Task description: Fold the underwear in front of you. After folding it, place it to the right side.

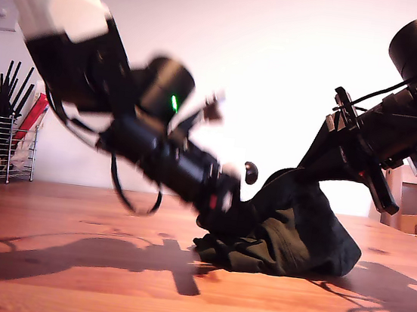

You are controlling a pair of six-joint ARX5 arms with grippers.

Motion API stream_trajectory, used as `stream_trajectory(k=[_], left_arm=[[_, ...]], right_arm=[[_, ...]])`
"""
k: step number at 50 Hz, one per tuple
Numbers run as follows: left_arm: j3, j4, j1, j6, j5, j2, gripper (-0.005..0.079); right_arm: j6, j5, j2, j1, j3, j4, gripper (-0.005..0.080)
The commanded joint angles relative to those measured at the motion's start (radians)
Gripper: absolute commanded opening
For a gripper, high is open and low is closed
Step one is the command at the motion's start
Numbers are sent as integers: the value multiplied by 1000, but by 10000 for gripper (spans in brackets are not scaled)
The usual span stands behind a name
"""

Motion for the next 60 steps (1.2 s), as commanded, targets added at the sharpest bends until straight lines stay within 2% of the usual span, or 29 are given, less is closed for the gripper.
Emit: stream_trajectory(k=[1,9,24,31,47,60], left_arm=[[48,-3,4,29,-17,18,-19],[84,0,13,73,-49,20,-19],[122,1,24,79,-57,24,-19],[124,18,24,99,-64,58,-19],[153,69,23,95,-68,99,-19],[184,103,26,94,-69,105,-19]], right_arm=[[-7,3,17,3,6,7,-6],[-27,4,17,3,6,6,-6],[-53,4,17,3,6,-25,7],[-86,-7,17,3,6,-26,92],[-296,-31,17,-3,10,-22,284],[-345,-151,17,-19,10,-23,300]])
